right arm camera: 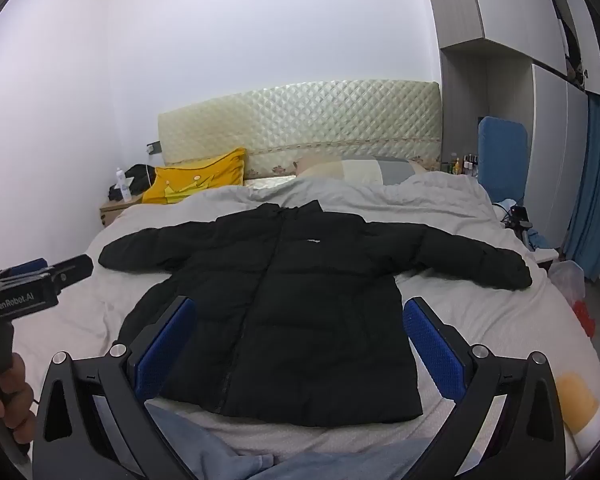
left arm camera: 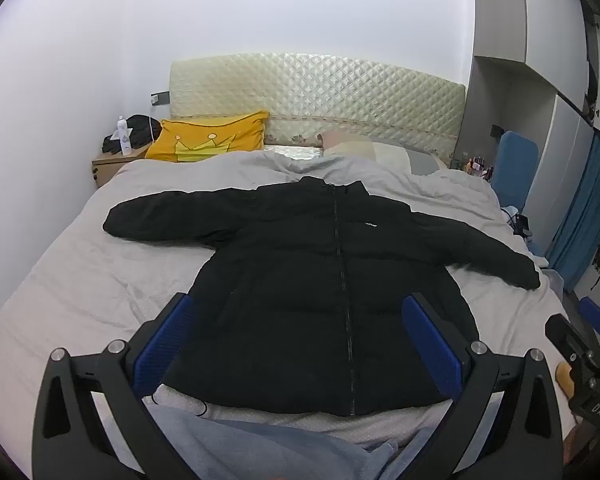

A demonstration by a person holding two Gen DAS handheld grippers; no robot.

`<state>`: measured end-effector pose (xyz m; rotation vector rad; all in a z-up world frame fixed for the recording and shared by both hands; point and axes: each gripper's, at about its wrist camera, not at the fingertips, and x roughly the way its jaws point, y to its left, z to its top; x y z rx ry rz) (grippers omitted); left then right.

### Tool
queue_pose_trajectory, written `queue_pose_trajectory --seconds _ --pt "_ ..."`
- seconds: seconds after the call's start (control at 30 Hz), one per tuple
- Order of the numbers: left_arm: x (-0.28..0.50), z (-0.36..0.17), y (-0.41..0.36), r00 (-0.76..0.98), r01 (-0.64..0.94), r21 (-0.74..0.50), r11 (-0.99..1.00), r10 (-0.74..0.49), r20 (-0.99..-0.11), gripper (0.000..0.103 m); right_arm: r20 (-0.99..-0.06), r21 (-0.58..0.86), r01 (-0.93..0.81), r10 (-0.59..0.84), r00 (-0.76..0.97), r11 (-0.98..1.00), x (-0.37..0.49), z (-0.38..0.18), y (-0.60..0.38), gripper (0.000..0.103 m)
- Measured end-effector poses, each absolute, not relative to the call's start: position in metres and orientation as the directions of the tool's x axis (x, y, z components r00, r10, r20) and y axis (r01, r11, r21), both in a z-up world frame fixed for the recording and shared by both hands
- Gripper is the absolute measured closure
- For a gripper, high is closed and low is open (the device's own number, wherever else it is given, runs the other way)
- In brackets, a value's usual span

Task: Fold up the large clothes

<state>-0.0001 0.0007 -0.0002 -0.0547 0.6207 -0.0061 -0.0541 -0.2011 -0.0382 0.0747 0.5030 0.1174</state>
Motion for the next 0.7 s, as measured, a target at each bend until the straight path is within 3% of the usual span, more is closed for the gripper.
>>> queue_pose_trajectory --seconds 0.7 --pt "0.006 0.002 0.012 0.784 -0.012 -0.099 0.995 -0.052 -0.618 0.000 -0.475 0.101 -0.086 0.124 0.871 0.991 -0.055 -0.038 -0.199 0.000"
